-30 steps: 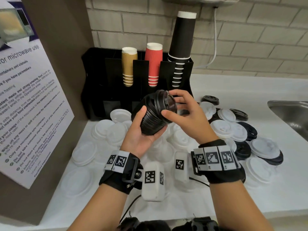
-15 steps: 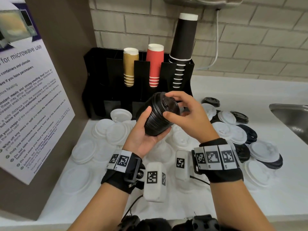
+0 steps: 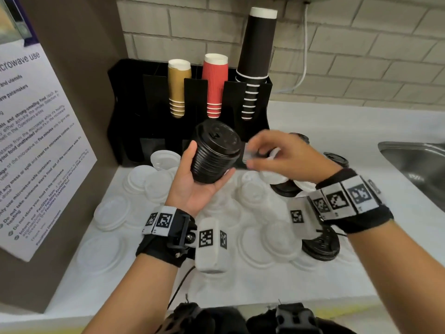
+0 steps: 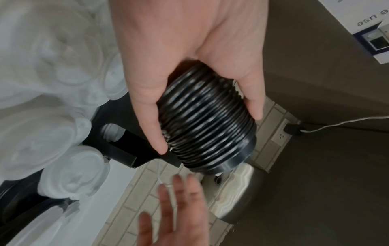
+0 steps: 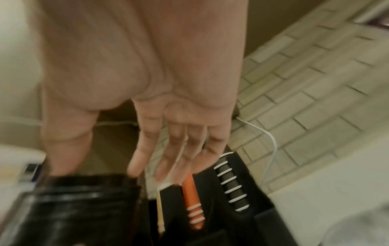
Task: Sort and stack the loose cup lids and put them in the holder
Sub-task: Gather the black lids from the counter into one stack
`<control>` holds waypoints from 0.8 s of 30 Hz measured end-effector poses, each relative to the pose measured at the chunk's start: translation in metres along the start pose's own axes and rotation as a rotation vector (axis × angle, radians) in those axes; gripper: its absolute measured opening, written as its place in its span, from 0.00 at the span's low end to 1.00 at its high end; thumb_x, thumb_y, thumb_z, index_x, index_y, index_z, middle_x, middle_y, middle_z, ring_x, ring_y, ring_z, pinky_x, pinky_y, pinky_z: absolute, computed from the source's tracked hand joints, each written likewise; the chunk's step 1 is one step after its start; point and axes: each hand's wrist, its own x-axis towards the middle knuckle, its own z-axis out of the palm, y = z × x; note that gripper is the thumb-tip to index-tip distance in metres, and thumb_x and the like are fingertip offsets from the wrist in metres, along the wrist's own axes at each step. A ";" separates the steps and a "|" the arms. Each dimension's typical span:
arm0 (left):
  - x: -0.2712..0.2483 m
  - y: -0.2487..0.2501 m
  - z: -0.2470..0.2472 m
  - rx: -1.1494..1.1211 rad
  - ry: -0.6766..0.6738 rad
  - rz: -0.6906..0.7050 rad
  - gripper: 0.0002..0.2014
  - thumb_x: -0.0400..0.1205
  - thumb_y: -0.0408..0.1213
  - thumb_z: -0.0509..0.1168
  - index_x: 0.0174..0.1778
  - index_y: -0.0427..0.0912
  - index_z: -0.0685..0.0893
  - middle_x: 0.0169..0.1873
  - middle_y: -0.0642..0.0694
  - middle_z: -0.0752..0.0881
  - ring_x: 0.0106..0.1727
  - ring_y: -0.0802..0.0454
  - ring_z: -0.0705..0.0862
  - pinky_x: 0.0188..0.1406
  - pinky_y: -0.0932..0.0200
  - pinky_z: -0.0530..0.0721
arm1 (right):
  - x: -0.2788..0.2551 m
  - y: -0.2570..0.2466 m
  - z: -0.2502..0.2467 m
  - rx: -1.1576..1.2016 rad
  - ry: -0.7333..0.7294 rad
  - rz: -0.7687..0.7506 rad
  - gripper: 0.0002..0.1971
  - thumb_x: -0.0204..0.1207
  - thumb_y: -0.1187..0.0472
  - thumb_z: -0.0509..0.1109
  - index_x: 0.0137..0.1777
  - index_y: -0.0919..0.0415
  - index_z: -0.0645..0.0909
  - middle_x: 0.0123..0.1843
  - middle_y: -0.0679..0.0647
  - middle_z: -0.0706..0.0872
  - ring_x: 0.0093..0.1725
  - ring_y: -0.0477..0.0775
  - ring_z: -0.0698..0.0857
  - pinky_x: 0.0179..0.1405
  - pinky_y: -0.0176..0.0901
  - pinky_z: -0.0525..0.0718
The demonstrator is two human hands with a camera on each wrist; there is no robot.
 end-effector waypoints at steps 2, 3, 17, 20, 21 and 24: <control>0.001 0.005 -0.001 -0.032 0.017 0.008 0.31 0.73 0.53 0.67 0.70 0.40 0.79 0.67 0.35 0.84 0.67 0.38 0.84 0.54 0.45 0.88 | -0.008 0.005 0.001 -0.272 -0.350 0.042 0.19 0.67 0.47 0.80 0.56 0.49 0.81 0.53 0.42 0.81 0.53 0.45 0.79 0.48 0.34 0.77; 0.002 0.007 -0.002 -0.034 0.016 0.013 0.32 0.73 0.53 0.67 0.72 0.41 0.78 0.68 0.35 0.83 0.69 0.38 0.82 0.56 0.45 0.87 | -0.014 0.008 0.005 -0.402 -0.521 0.100 0.24 0.63 0.43 0.81 0.57 0.46 0.78 0.54 0.41 0.79 0.54 0.46 0.78 0.51 0.37 0.77; -0.002 0.013 -0.008 0.013 0.001 0.041 0.29 0.74 0.54 0.68 0.69 0.42 0.81 0.68 0.37 0.83 0.68 0.39 0.83 0.58 0.46 0.86 | -0.031 0.025 0.011 -0.737 -0.448 0.217 0.50 0.58 0.41 0.82 0.75 0.44 0.56 0.64 0.50 0.70 0.56 0.53 0.74 0.53 0.47 0.79; -0.002 0.011 -0.008 0.021 0.005 0.023 0.32 0.75 0.55 0.67 0.72 0.41 0.78 0.70 0.36 0.82 0.70 0.38 0.81 0.63 0.46 0.84 | -0.039 0.027 -0.003 -0.772 -0.594 0.307 0.45 0.56 0.40 0.83 0.71 0.46 0.63 0.61 0.48 0.73 0.56 0.53 0.77 0.49 0.46 0.80; -0.003 0.010 -0.007 0.027 0.006 0.015 0.32 0.75 0.55 0.67 0.73 0.41 0.78 0.70 0.36 0.81 0.71 0.38 0.81 0.65 0.46 0.83 | -0.043 0.028 -0.004 -0.783 -0.697 0.353 0.45 0.56 0.42 0.84 0.70 0.45 0.64 0.60 0.48 0.73 0.55 0.53 0.78 0.47 0.46 0.80; -0.004 0.006 -0.007 0.036 0.015 0.001 0.32 0.74 0.55 0.67 0.71 0.41 0.79 0.69 0.36 0.82 0.69 0.40 0.82 0.63 0.47 0.85 | -0.058 0.034 0.001 -0.915 -0.950 0.412 0.48 0.55 0.47 0.86 0.70 0.44 0.60 0.61 0.49 0.70 0.56 0.56 0.79 0.40 0.46 0.77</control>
